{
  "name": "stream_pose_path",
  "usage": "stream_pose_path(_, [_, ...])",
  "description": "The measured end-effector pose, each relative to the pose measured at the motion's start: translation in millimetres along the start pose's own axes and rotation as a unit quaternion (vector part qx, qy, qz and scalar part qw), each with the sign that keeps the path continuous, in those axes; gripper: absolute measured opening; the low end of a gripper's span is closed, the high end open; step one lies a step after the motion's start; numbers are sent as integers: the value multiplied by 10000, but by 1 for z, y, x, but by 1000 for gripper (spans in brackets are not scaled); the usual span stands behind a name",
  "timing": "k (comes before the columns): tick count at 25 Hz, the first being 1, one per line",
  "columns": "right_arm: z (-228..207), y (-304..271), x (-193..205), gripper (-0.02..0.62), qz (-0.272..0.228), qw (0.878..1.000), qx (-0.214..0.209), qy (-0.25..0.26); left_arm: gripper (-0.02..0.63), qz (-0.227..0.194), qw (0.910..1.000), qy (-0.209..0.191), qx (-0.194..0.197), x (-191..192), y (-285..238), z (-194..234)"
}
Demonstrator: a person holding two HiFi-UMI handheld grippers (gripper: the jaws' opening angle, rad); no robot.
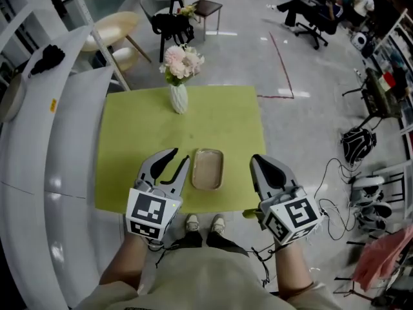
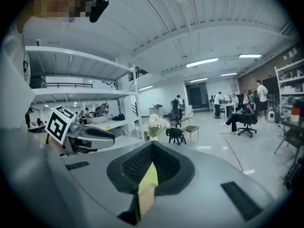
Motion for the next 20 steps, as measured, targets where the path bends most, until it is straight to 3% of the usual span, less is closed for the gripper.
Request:
stream_pose_path(10, [0,-30,66,6,607,9976,-111,-319,118,841,9950,522,154,89,-46,7])
stream_pose_path(16, [0,-42,114,6,1027,9929,-132,-594,117,1504,9811,1185,291,165,-79,6])
stream_pose_path(20, [4,-51,145,6,1209,9882,-183,-923,117,1884,9710,1411,411,207,-95,4])
Point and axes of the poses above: the fingertips, and each gripper's own axes: y backward along the fingers, z to its left, x out of its underside, the point moved 2 cm from there along y, backward along the fingers, and after that the axes turned 3 degrees about y, right-handed, at the moved point
